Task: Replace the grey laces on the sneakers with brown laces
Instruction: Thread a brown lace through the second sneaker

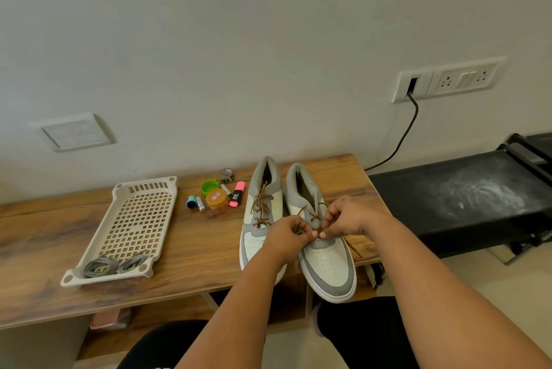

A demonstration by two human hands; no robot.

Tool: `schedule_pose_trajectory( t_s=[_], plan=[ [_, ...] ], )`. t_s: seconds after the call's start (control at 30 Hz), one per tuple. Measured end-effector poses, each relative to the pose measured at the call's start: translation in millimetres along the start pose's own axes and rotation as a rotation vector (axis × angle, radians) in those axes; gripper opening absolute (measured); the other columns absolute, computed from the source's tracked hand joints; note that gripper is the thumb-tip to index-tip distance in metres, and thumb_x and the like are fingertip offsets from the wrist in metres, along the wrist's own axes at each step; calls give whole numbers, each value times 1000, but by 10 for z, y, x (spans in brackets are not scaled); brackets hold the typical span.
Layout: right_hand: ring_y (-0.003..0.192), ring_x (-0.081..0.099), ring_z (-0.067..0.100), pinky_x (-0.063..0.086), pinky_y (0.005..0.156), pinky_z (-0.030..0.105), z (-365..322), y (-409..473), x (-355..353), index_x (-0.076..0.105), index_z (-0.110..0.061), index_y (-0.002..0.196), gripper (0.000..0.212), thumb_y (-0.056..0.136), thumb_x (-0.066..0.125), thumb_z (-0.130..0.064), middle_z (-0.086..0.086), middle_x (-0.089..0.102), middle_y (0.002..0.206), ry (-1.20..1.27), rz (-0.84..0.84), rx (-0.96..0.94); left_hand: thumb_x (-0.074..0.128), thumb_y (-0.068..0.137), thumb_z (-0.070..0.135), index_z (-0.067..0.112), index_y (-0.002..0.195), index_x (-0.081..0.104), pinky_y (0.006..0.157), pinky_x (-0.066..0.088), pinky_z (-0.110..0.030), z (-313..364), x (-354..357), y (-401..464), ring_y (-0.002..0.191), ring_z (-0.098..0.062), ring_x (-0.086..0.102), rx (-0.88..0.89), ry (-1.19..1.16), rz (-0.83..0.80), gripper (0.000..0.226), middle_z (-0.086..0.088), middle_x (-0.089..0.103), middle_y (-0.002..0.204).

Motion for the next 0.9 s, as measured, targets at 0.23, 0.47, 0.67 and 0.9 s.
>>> schedule_pose_trajectory(
  t_s=[0.23,0.47,0.67,0.9],
  plan=[
    [80,63,7,52,67,18,30,43,32,74,-11,94,19,78,82,-18,2,72,93,17,26,6,62,95,24,20,91,62,80,48,-31,52,27,-4,85,-12,55,113,203,-30,6,3,63,91],
    [83,59,9,53,82,26,42,77,43,71,-13,98,17,82,77,-14,1,69,94,-49,-14,-24,46,103,29,12,102,52,78,45,-36,124,54,-37,92,-23,56,307,555,44,18,-7,59,104],
    [85,63,11,54,86,29,45,76,34,73,-13,94,19,78,81,-14,0,71,91,-24,6,-22,56,98,28,16,104,58,81,48,-35,196,-16,-23,96,-19,57,329,575,39,14,-1,63,105],
    [89,63,13,55,88,31,20,61,31,73,-17,89,12,80,79,-16,-1,69,92,-34,15,-41,67,90,25,26,102,63,86,52,-36,133,-83,21,96,-12,60,265,429,31,13,9,68,96]
  ],
)
Point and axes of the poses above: each hand's wrist, its own y-axis towards the middle knuckle, its own x-axis out of the palm, z = x × y, the point moved 4 cm from there along y, towards the middle knuckle
